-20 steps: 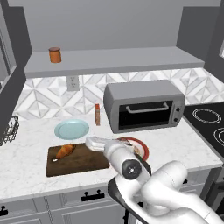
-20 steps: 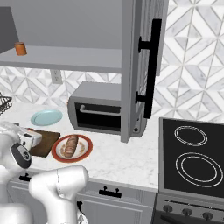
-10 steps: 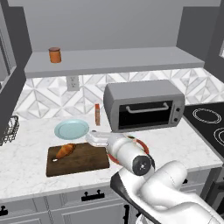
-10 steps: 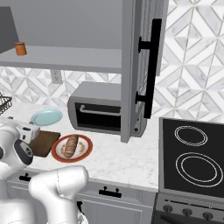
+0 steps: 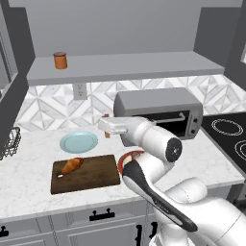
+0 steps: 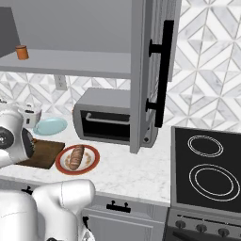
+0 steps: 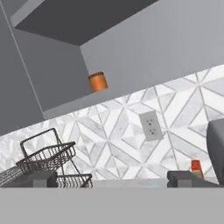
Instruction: From the different types of pastries on the counter, select a croissant and place it on the cutting board. Then retrieve a jar of jam from the cabinet and place it alongside the croissant on the cutting board.
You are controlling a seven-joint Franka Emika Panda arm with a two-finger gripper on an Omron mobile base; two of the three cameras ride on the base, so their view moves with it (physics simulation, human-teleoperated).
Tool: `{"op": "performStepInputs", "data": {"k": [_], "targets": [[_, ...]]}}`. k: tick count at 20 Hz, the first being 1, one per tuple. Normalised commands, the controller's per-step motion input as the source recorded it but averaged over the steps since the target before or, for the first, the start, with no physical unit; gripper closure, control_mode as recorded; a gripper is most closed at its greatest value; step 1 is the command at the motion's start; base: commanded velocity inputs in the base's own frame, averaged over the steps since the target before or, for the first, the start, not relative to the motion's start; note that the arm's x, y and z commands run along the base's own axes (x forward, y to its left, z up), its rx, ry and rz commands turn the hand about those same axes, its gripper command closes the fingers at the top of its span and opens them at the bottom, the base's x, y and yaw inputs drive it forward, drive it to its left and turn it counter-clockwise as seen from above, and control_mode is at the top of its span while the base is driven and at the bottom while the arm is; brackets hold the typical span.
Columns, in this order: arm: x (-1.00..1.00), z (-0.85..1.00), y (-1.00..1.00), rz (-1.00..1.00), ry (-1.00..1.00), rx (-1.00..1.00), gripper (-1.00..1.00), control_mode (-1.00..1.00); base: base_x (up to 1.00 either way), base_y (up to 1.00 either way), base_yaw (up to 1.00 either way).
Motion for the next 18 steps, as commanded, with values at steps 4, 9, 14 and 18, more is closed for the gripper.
{"op": "performStepInputs", "data": {"k": [4,9,14,18], "targets": [[0.0,1.0,0.0,0.08,0.0,-0.02,-1.0,-1.0,0.0,0.0,0.0],[0.0,1.0,0.0,0.03,0.0,-0.05,-1.0,-1.0,0.0,0.0,0.0],[0.0,1.0,-0.01,0.01,-0.06,-0.1,-1.0,-1.0,0.0,0.0,0.0],[-0.01,0.25,0.0,0.01,-0.05,-0.01,-1.0,-1.0,0.0,0.0,0.0]]}}
